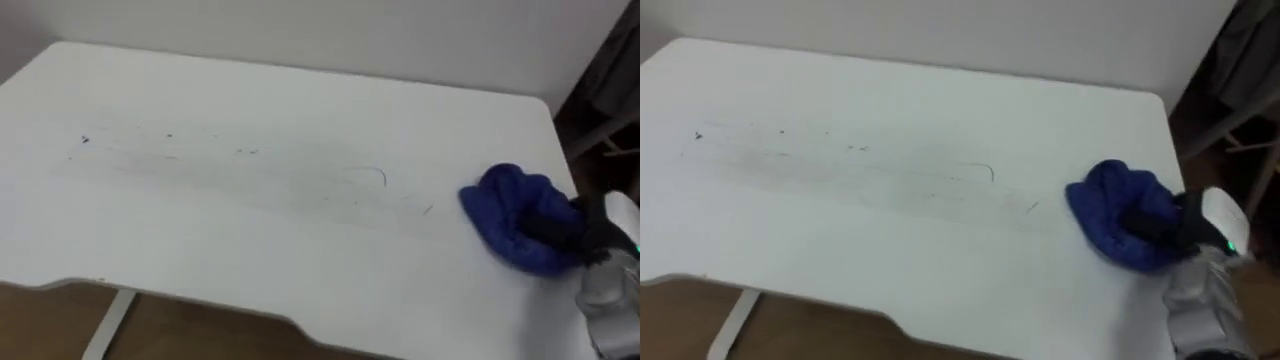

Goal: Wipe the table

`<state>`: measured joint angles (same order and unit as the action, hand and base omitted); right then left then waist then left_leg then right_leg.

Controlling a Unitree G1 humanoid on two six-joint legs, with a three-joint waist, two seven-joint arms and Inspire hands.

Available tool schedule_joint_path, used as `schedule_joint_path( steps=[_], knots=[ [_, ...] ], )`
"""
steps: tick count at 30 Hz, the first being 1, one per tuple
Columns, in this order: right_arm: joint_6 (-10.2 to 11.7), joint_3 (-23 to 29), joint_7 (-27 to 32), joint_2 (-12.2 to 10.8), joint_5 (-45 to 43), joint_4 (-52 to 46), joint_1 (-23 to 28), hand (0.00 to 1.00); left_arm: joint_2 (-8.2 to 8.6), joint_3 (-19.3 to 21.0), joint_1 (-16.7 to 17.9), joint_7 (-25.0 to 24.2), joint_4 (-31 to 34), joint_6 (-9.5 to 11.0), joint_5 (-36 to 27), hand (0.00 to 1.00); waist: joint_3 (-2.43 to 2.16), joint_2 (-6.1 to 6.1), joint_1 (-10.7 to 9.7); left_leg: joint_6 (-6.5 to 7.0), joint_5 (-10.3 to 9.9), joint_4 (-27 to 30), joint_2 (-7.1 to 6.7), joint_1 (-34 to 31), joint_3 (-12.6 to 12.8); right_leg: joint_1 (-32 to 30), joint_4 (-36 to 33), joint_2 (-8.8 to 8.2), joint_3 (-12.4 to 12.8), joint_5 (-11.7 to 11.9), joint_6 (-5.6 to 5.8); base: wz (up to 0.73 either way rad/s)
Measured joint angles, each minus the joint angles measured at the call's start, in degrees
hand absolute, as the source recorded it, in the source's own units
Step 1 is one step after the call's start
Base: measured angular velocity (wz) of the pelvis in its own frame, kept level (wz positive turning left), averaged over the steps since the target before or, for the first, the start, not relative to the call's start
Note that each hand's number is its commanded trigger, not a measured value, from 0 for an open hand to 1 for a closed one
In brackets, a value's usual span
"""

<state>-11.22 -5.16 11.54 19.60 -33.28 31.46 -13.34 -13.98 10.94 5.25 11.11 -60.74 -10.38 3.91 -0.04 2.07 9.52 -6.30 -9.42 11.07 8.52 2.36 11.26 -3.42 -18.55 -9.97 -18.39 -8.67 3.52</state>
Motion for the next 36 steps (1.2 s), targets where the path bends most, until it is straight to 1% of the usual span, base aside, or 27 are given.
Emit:
schedule_joint_path(
  steps=[1, 2, 3, 5, 7, 8, 9, 10, 12, 13, 15, 17, 18, 20, 21, 22, 23, 24, 25, 27, 28, 30, 31, 33, 34, 35, 36],
  knots=[
    [-0.09, -2.5, -0.92, -1.61, -2.28, -0.44, -1.78, 1.0, 0.17, -0.56, -1.63, 0.66, 1.45, 0.01, -0.11, 0.0, 0.2, 1.17, -0.03, 0.05, 0.31, -0.31, -0.15, -0.15, -0.22, -0.13, 0.24, 0.12, 0.31, 0.15, 0.1, -0.05],
    [-0.06, -3.34, -1.44, -2.21, -3.04, -0.43, -2.35, 1.0, 0.44, -1.12, -2.38, 0.74, 1.85, 0.03, -0.27, 0.0, 0.06, 1.61, 0.05, 0.06, 0.36, -0.45, -0.2, -0.19, -0.32, -0.05, 0.55, 0.13, 0.21, 0.32, 0.15, 0.08],
    [0.01, -4.78, -2.28, -2.42, -3.24, -0.27, -3.07, 1.0, 1.5, -1.91, -3.29, 0.73, 2.59, 0.07, -1.38, 0.0, -0.01, 2.1, 0.58, 0.09, 0.38, -0.66, -0.35, -0.12, -0.36, 0.27, 1.03, 0.11, 0.19, 0.64, 0.34, 0.09],
    [1.13, -4.99, -2.25, -2.73, -3.22, 0.01, -3.35, 1.0, 2.38, -3.39, -3.39, 0.65, 3.52, 0.27, -2.23, 0.0, 0.07, 2.87, 0.54, 0.23, 0.39, -0.81, -0.73, -0.04, -1.32, 1.03, 1.31, -0.3, -0.6, 0.73, 0.52, 0.27],
    [2.04, -4.55, -0.21, -2.71, -3.29, 1.75, -0.72, 1.0, 2.38, -3.92, -2.28, 0.66, 3.88, 0.49, -2.14, 0.0, 0.04, 3.2, -0.09, 0.3, 0.43, -1.17, -0.84, 0.79, -2.88, 3.45, 3.54, -0.18, -2.37, 1.04, 1.02, 0.43],
    [3.04, -3.14, 1.56, -2.74, -2.98, 4.23, 2.48, 1.0, 2.36, -3.88, -0.46, 0.69, 4.13, 1.13, -2.04, 0.0, 0.03, 3.26, -0.44, 0.34, 0.4, -1.3, -1.0, 1.53, -3.55, 5.42, 4.7, -0.18, -3.25, 1.22, 1.32, 0.49],
    [6.32, 0.54, 4.25, -3.36, -1.08, 4.51, 6.03, 1.0, 2.31, -3.18, 2.04, 0.72, 4.36, 1.88, -1.9, 0.0, 0.07, 3.04, -1.42, 0.54, 0.28, -1.41, -1.23, 2.16, -3.59, 6.67, 5.51, -0.35, -4.33, 1.25, 1.49, 0.48],
    [8.83, 2.83, 6.73, -3.38, -0.22, 5.15, 8.91, 1.0, 1.98, -1.88, 5.0, 0.85, 4.34, 2.16, -1.76, 0.0, -0.18, 2.8, -2.23, 0.58, 0.24, -1.53, -1.43, 2.82, -3.59, 7.85, 6.32, -0.42, -4.91, 1.31, 1.71, 0.34],
    [11.15, 6.62, 9.59, -3.6, 1.32, 6.3, 12.38, 1.0, 1.39, 0.55, 8.97, 1.75, 4.41, 2.22, -0.5, 0.0, -0.31, 2.77, -3.23, 0.66, 0.18, -1.61, -1.52, 3.89, -3.52, 9.8, 7.15, -0.4, -5.48, 1.34, 2.0, 0.23],
    [11.38, 9.05, 10.96, -3.59, 1.87, 6.29, 14.9, 1.0, 1.12, 1.83, 11.12, 2.22, 4.47, 2.23, 1.44, 0.0, -0.4, 2.7, -3.51, 0.69, 0.08, -1.66, -1.52, 4.49, -3.55, 10.74, 7.27, -0.4, -5.59, 1.27, 2.12, 0.26],
    [12.17, 12.48, 12.42, -3.5, 2.64, 6.3, 17.6, 1.0, 0.92, 3.19, 13.1, 2.24, 4.48, 2.21, 3.39, 0.0, -0.45, 2.63, -3.82, 0.83, -0.21, -1.66, -1.58, 4.65, -3.61, 11.64, 7.94, -0.37, -5.98, 1.1, 2.37, 0.22],
    [12.28, 13.75, 12.8, -3.47, 2.66, 6.56, 17.51, 1.0, 0.99, 3.47, 13.28, 2.16, 4.68, 2.13, 3.6, 0.0, -0.41, 2.32, -3.8, 0.92, -0.49, -1.56, -1.57, 4.18, -3.63, 11.24, 7.94, -0.36, -5.96, 0.94, 2.62, 0.02],
    [11.67, 13.12, 12.84, -3.47, 2.55, 6.67, 16.08, 1.0, 1.0, 2.78, 13.13, 2.1, 5.39, 2.13, 2.83, 0.0, -0.42, 2.06, -3.83, 0.91, -0.51, -1.53, -1.56, 4.09, -3.63, 11.1, 7.89, -0.35, -5.95, 0.95, 2.62, -0.1],
    [10.07, 11.58, 12.77, -3.45, 2.45, 7.52, 14.23, 1.0, 1.31, 1.73, 11.65, 2.16, 5.89, 2.17, 2.71, 0.0, -0.49, 1.51, -3.54, 0.89, -0.55, -1.55, -1.5, 4.14, -3.58, 11.34, 7.73, -0.3, -5.8, 0.99, 2.55, -0.08],
    [8.45, 10.72, 12.48, -3.45, 1.99, 7.61, 12.94, 1.0, 1.85, 1.57, 9.87, 2.24, 5.9, 2.18, 2.74, 0.0, -0.5, 1.29, -3.15, 0.62, -0.73, -1.54, -1.49, 4.1, -3.58, 11.23, 7.61, -0.26, -5.57, 1.04, 2.46, -0.06],
    [7.65, 10.35, 12.09, -3.5, 1.57, 7.6, 12.2, 1.0, 2.16, 1.51, 8.82, 2.32, 5.9, 2.18, 2.76, 0.0, -0.37, 1.47, -2.86, 0.64, -0.71, -1.51, -1.49, 3.93, -3.58, 10.9, 7.5, -0.19, -5.24, 1.07, 2.41, -0.25],
    [5.71, 8.24, 11.33, -3.53, 0.76, 7.57, 10.25, 1.0, 2.57, 0.58, 6.81, 2.55, 5.89, 2.17, 2.49, 0.0, -0.55, 1.32, -1.95, 0.69, -0.67, -1.44, -1.51, 3.42, -3.62, 9.87, 6.98, 0.08, -4.0, 1.22, 2.13, -0.52],
    [3.7, 4.98, 10.19, -3.74, -1.01, 6.89, 8.1, 1.0, 2.85, -0.24, 4.69, 2.56, 5.57, 2.19, 2.46, 0.0, -0.39, 1.53, -0.87, 0.78, -0.56, -1.59, -1.5, 3.22, -3.6, 8.48, 6.73, 0.53, -2.65, 1.64, 1.48, -0.63],
    [1.38, 0.53, 7.54, -4.13, -2.31, 3.31, 7.03, 1.0, 3.18, -1.25, 2.98, 2.71, 5.82, 2.04, 2.12, 0.0, -0.35, 1.9, -0.68, 1.03, -0.19, -1.62, -1.32, 2.89, -3.61, 7.79, 6.72, 0.94, -1.95, 1.95, 1.06, -0.44],
    [-0.28, -5.19, 4.25, -4.6, -6.34, -1.39, 5.43, 1.0, 4.09, -4.02, 0.76, 3.33, 6.11, 2.05, 1.14, 0.0, -0.43, 2.3, -0.58, 0.96, 0.12, -1.79, -1.26, 2.42, -3.65, 7.2, 6.69, 1.14, -1.66, 2.01, 0.98, -0.07],
    [-0.69, -8.37, 2.9, -6.27, -8.11, -1.58, 3.21, 1.0, 4.93, -5.76, -0.02, 3.24, 6.11, 2.05, 0.3, 0.0, -0.42, 2.29, 0.25, 0.95, 0.17, -1.91, -1.25, 2.59, -3.57, 7.19, 6.7, 1.2, -1.61, 2.02, 0.96, 0.0],
    [-0.56, -10.56, 1.26, -8.68, -9.73, -0.89, 0.89, 1.0, 6.32, -6.74, -1.1, 3.02, 7.36, 2.06, 0.15, 0.0, -0.32, 2.46, 1.84, 0.96, 0.33, -2.01, -1.26, 3.0, -3.58, 7.28, 6.68, 1.19, -1.66, 2.02, 0.95, 0.03],
    [-0.15, -11.13, 0.81, -9.23, -9.73, -0.39, -0.23, 1.0, 6.82, -6.75, -1.05, 2.82, 7.87, 2.17, 0.03, 0.0, -0.18, 2.57, 2.86, 0.96, 0.33, -2.2, -1.26, 3.02, -3.7, 7.34, 6.72, 1.15, -1.92, 2.02, 0.96, 0.07],
    [0.64, -10.96, 1.14, -9.04, -8.64, 0.1, -0.49, 1.0, 6.52, -6.63, 0.27, 2.78, 8.13, 2.16, 0.02, 0.0, 0.04, 2.73, 3.68, 0.97, 0.33, -2.47, -1.34, 2.86, -4.58, 7.63, 6.92, 1.09, -2.84, 1.99, 1.01, 0.22],
    [2.36, -10.29, 2.64, -8.46, -7.39, 1.9, 0.5, 1.0, 5.82, -6.42, 2.12, 2.89, 8.12, 2.16, 0.16, 0.0, 0.52, 2.81, 3.26, 0.97, 0.33, -2.43, -1.35, 2.88, -5.72, 8.36, 7.13, 1.08, -4.4, 1.99, 1.01, 0.4],
    [3.81, -8.98, 3.73, -8.41, -6.92, 2.32, 1.6, 1.0, 5.37, -6.23, 3.21, 2.95, 8.13, 2.17, 0.23, 0.0, 0.67, 2.87, 3.02, 0.97, 0.33, -2.38, -1.37, 2.86, -6.4, 8.94, 7.43, 1.09, -5.22, 1.99, 1.02, 0.6],
    [7.2, -6.69, 6.67, -8.42, -5.88, 3.89, 3.95, 1.0, 4.34, -5.39, 5.57, 3.12, 7.62, 2.42, 0.88, 0.0, 0.73, 3.12, 1.68, 0.98, 0.29, -2.35, -1.59, 3.02, -8.06, 10.1, 8.55, 1.11, -6.51, 2.03, 1.14, 0.62]
  ],
)
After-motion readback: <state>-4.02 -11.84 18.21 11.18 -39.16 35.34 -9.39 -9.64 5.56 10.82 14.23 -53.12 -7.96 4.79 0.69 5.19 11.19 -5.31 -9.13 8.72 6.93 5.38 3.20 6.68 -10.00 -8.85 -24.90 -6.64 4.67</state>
